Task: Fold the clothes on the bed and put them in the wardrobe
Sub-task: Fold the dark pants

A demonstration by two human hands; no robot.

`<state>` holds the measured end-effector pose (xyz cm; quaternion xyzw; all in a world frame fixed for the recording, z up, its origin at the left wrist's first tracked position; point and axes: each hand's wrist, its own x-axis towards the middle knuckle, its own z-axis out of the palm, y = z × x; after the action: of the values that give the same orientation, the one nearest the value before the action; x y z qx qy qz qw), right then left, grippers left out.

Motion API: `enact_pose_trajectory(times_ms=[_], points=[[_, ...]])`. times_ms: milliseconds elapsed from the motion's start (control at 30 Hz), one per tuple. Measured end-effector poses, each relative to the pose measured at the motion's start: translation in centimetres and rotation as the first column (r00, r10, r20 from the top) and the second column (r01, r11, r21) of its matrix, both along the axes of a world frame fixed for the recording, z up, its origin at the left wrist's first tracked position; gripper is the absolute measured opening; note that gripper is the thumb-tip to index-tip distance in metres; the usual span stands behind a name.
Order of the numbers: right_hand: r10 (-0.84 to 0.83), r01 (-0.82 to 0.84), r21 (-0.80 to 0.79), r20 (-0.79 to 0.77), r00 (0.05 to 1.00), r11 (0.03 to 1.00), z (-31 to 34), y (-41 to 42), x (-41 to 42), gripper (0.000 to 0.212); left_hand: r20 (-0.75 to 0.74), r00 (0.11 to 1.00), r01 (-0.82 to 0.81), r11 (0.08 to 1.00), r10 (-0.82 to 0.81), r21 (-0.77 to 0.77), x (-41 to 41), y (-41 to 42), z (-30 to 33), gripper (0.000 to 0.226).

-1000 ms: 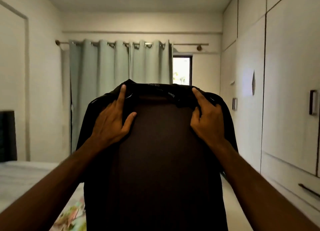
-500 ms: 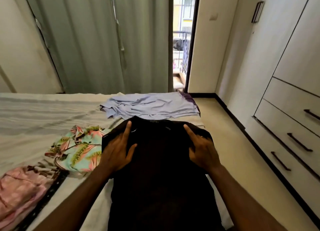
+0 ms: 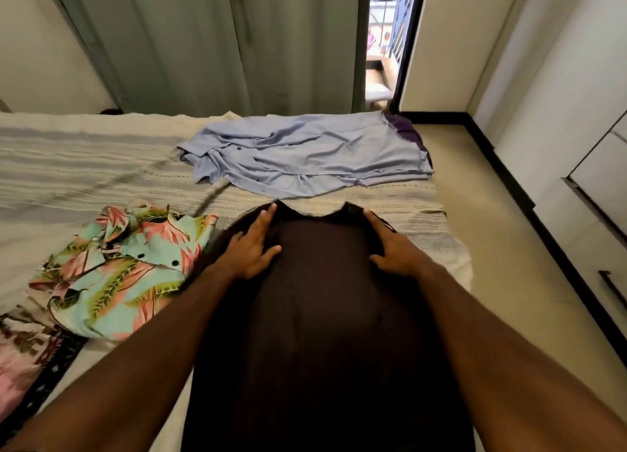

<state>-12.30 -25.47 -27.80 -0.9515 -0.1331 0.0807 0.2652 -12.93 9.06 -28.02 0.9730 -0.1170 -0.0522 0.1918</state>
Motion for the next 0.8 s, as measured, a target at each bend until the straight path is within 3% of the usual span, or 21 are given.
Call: enact_pose_trajectory(times_ms=[67,133,233,300,333,400,467,567,633,800], points=[[-0.047,0.040,-0.057,-0.129,0.991,0.998,-1.9,-0.5,1.4,0.098,-0.226,0.971,-0.049,0.991,0.078,0.128,1.7,-0.6,-2.3,0.069],[-0.046,0.034,-0.107,-0.104,0.994,0.994,-3.2,-1.3,1.3,0.089,-0.213,0.970,-0.070,0.976,0.115,0.208,1.5,-0.8,-4.2,0.062],[-0.100,0.113,-0.087,0.145,0.984,0.990,-4.4,-2.8,-1.1,0.070,-0.066,0.991,-0.099,0.969,0.117,0.228,0.7,-0.4,-5.4,0.073],[-0.280,0.331,-0.072,0.381,0.881,0.941,-4.1,-3.1,-2.5,0.063,-0.021,0.993,-0.111,0.970,0.118,0.219,0.7,-0.3,-5.7,0.082],[-0.389,0.452,-0.061,0.417,0.822,0.890,-3.8,-3.0,-3.1,0.062,-0.008,0.993,-0.113,0.969,0.118,0.222,0.6,-0.2,-5.9,0.084],[-0.593,0.634,-0.082,0.279,0.755,0.769,-3.1,-3.4,-4.5,0.065,0.001,0.994,-0.107,0.967,0.110,0.232,0.5,-0.5,-6.3,0.082],[-0.676,0.691,-0.218,0.149,0.722,0.689,-2.9,-3.9,-6.0,0.065,-0.003,0.994,-0.108,0.963,0.112,0.247,0.6,-0.5,-6.5,0.075],[-0.663,0.707,-0.293,0.246,0.707,0.644,-2.9,-4.2,-7.8,0.048,-0.008,0.994,-0.105,0.962,0.111,0.254,0.8,-0.5,-6.7,0.067],[-0.601,0.689,-0.277,0.342,0.722,0.670,-2.6,-4.1,-8.2,0.034,-0.010,0.994,-0.101,0.961,0.107,0.257,0.9,-0.5,-6.7,0.065],[-0.367,0.509,-0.393,0.382,0.848,0.766,-2.0,-7.2,-6.5,0.039,0.000,0.994,-0.103,0.962,0.107,0.254,0.9,-0.4,-6.8,0.067]])
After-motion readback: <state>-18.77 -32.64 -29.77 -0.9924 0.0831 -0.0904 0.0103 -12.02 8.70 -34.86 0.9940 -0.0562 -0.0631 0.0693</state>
